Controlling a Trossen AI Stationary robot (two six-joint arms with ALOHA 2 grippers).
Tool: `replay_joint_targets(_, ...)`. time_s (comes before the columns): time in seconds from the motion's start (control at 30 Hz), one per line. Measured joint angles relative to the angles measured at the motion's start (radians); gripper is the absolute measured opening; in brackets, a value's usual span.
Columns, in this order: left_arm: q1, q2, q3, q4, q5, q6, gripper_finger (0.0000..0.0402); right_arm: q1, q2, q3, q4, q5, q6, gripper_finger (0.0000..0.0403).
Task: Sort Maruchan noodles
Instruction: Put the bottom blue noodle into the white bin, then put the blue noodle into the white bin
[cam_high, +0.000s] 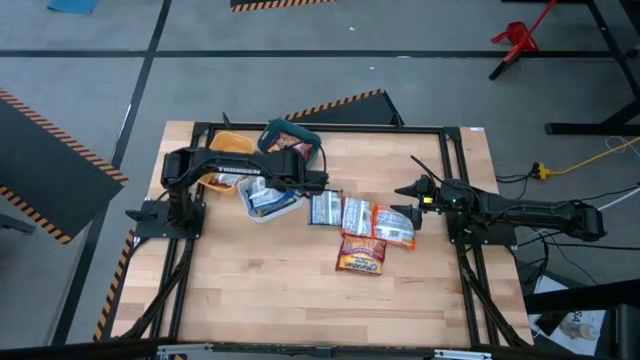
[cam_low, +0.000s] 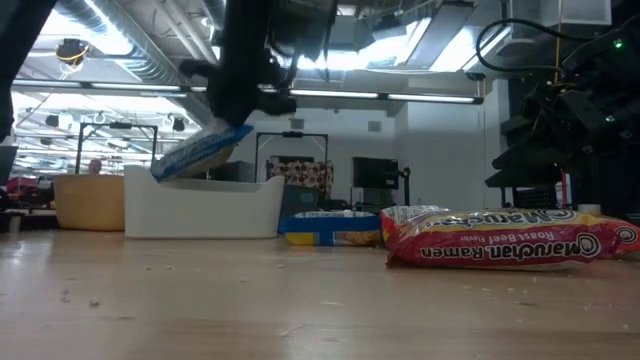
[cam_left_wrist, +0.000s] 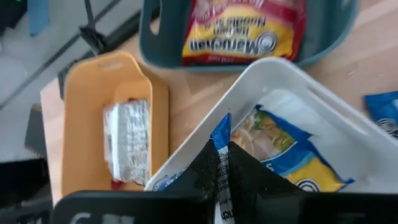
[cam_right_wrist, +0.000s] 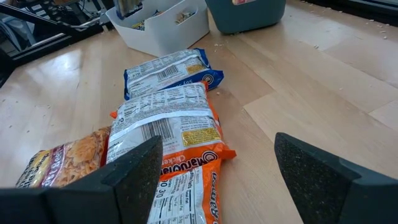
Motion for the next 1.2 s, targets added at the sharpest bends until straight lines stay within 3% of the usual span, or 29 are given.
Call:
replay_joint_targets(0.47,0.091,0.000,-0.164,0.250,0.140,0.148,0.0014,0.000,0.000,0.000,0.000,-0.001,0.000,0.0296)
replay_joint_targets(0.63,0.104,0.000,-0.172,0.287,0.107,0.182,0.0017,0.000,0.000,0.000,0.000,-0.002,0.000,0.0296)
replay_joint_targets(0.83,0.104,0.000,-0.172,0.328,0.047,0.201,0.0058,0.000,0.000,0.000,0.000,-0.003,0.000,0.0296)
replay_joint_targets(1.2,0.093,-0.009,-0.120,0.386,0.182,0.366,0.0124,0.000,0.000,0.000,0.000,-0.003,0.000,0.0296)
